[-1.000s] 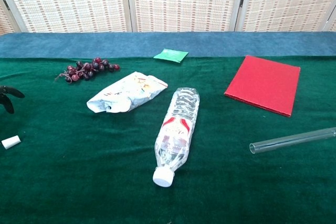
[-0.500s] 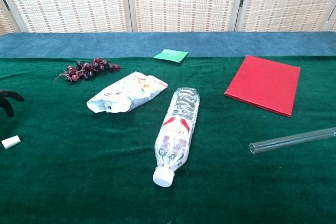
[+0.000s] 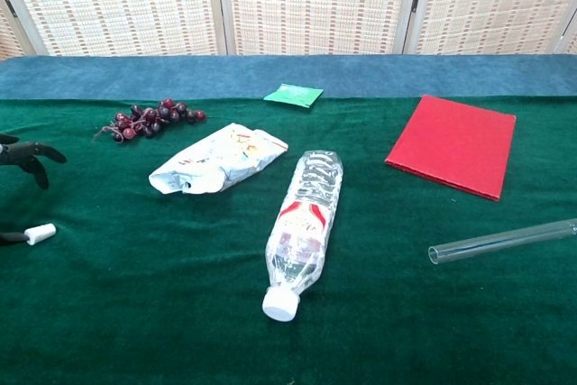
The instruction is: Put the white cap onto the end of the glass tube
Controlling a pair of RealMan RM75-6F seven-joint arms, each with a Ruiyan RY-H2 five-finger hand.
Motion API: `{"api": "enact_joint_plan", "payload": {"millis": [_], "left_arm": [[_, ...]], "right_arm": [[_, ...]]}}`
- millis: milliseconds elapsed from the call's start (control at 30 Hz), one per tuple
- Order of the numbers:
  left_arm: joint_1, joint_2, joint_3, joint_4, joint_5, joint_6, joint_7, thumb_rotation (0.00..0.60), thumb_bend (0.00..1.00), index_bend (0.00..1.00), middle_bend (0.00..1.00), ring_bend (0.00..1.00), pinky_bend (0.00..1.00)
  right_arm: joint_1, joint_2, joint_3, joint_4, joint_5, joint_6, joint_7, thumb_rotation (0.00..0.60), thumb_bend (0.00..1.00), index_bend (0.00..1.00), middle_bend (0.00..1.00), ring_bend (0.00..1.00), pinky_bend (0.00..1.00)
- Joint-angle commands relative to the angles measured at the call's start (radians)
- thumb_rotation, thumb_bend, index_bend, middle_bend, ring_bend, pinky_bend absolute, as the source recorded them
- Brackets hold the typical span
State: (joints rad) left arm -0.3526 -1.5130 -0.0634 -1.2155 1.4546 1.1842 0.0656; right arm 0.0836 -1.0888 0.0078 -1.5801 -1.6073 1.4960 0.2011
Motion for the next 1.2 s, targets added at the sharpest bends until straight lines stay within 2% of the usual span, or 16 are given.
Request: {"api": "enact_joint_plan", "payload": {"millis": [33, 633, 967, 1033, 1100, 1200], "left_arm": [[-0.010, 0.006, -0.006, -0.011, -0.005, -0.008, 0.012, 0.600, 0.20, 0.21, 0.39, 0.27, 0.08], [-0.046, 0.033, -0.028, -0.066, -0.048, -0.028, 0.082, 0.600, 0.20, 0.21, 0.39, 0.27, 0.08], [-0.021, 0.120, -0.014, -0.187, -0.038, 0.013, 0.060, 0.600, 0.20, 0.23, 0.39, 0.30, 0.10], [-0.014, 0.137, -0.006, -0.206, -0.024, 0.030, 0.071, 0.600, 0.20, 0.26, 0.44, 0.37, 0.20], [-0.007, 0.148, 0.006, -0.222, -0.014, 0.040, 0.077, 0.600, 0.20, 0.32, 0.60, 0.51, 0.41], [-0.001, 0.154, 0.020, -0.229, -0.008, 0.039, 0.087, 0.600, 0.20, 0.37, 0.79, 0.66, 0.61]], "right_arm": [[-0.001, -0.001, 0.000, 0.002, 0.002, -0.001, 0.001, 0.593, 0.53, 0.02, 0.16, 0.16, 0.06], [0.004, -0.015, 0.002, 0.028, 0.016, -0.017, 0.021, 0.591, 0.53, 0.02, 0.16, 0.17, 0.06], [0.001, -0.017, 0.002, 0.040, 0.013, -0.010, 0.035, 0.592, 0.53, 0.02, 0.16, 0.17, 0.06], [0.002, -0.019, 0.002, 0.043, 0.011, -0.010, 0.038, 0.592, 0.53, 0.02, 0.16, 0.17, 0.06], [0.003, -0.021, 0.002, 0.045, 0.009, -0.011, 0.040, 0.592, 0.53, 0.02, 0.16, 0.17, 0.06], [0.006, -0.022, 0.001, 0.047, 0.007, -0.015, 0.040, 0.591, 0.53, 0.02, 0.16, 0.17, 0.06]]}}
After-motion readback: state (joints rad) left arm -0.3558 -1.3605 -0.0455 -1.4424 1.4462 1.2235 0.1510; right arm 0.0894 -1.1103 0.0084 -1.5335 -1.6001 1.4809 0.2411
